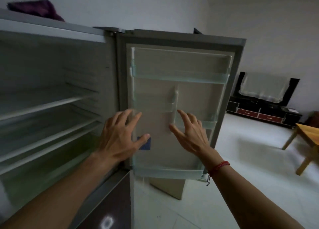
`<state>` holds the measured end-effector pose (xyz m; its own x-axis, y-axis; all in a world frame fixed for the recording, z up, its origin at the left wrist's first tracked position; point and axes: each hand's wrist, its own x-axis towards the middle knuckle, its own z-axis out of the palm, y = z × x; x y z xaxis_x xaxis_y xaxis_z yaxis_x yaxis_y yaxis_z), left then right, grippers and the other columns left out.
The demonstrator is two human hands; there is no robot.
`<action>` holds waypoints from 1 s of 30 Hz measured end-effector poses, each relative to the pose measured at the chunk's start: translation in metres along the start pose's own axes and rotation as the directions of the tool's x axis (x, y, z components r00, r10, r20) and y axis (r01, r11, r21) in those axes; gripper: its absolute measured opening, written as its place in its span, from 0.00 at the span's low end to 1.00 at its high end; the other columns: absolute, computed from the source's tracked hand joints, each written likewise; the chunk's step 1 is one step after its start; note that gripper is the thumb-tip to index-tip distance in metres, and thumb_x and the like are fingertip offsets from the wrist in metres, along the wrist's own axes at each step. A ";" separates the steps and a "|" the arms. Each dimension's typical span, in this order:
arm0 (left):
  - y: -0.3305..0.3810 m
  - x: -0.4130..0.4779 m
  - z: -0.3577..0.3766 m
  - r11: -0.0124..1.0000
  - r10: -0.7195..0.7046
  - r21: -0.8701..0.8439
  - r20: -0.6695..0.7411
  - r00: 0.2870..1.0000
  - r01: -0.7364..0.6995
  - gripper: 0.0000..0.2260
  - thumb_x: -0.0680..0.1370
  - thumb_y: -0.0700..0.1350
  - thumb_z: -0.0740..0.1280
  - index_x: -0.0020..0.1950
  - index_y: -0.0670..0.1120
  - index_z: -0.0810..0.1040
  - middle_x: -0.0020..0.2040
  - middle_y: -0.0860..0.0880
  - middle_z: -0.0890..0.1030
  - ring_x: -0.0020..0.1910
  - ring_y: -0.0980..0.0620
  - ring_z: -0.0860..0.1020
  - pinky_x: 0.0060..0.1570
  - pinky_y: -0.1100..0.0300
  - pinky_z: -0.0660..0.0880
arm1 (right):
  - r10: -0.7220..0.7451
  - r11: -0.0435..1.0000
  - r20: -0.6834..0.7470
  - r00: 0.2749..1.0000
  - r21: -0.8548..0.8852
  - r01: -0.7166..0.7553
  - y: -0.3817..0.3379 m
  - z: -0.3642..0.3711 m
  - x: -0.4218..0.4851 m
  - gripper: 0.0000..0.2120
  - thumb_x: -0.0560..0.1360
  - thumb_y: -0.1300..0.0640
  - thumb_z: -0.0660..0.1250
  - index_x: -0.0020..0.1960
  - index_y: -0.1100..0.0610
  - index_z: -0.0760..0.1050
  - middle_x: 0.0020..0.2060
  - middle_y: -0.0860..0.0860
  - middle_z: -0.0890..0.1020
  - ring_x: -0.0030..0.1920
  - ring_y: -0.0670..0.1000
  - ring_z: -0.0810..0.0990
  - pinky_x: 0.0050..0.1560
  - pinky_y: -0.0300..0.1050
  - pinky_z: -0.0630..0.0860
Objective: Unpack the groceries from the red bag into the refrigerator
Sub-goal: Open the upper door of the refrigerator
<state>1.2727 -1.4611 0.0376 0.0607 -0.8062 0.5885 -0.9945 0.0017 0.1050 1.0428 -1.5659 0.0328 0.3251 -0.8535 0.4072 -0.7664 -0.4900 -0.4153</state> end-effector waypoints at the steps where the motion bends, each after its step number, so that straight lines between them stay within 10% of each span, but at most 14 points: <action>1: -0.010 -0.009 -0.010 1.000 -0.025 0.016 -0.013 1.000 0.025 0.36 0.71 0.70 0.56 0.73 0.50 0.70 0.70 0.44 0.72 0.67 0.41 0.70 0.62 0.45 0.71 | -0.026 1.000 0.009 1.000 -0.014 0.027 -0.013 0.003 -0.002 0.36 0.77 0.28 0.54 0.81 0.39 0.50 0.80 0.57 0.59 0.76 0.62 0.62 0.71 0.66 0.67; 16: -0.104 -0.109 -0.129 0.936 -0.225 0.255 -0.101 0.969 0.244 0.38 0.74 0.72 0.51 0.77 0.51 0.64 0.76 0.45 0.64 0.74 0.41 0.62 0.69 0.42 0.65 | -0.331 0.942 0.105 0.938 -0.022 0.335 -0.164 0.036 -0.039 0.38 0.77 0.28 0.54 0.82 0.39 0.46 0.81 0.57 0.54 0.79 0.60 0.57 0.74 0.60 0.60; 30: -0.101 -0.115 -0.123 0.935 -0.240 0.242 -0.106 0.965 0.259 0.36 0.74 0.70 0.55 0.76 0.49 0.66 0.75 0.45 0.65 0.74 0.43 0.63 0.69 0.45 0.65 | -0.378 0.923 0.108 0.920 -0.041 0.384 -0.161 0.031 -0.029 0.40 0.77 0.28 0.55 0.82 0.40 0.46 0.81 0.58 0.55 0.78 0.61 0.58 0.73 0.60 0.61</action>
<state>1.3767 -1.2959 0.0575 0.3068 -0.7159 0.6272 -0.9347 -0.3510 0.0565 1.1733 -1.4675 0.0628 0.6483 -0.6190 0.4433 -0.6049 -0.7723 -0.1939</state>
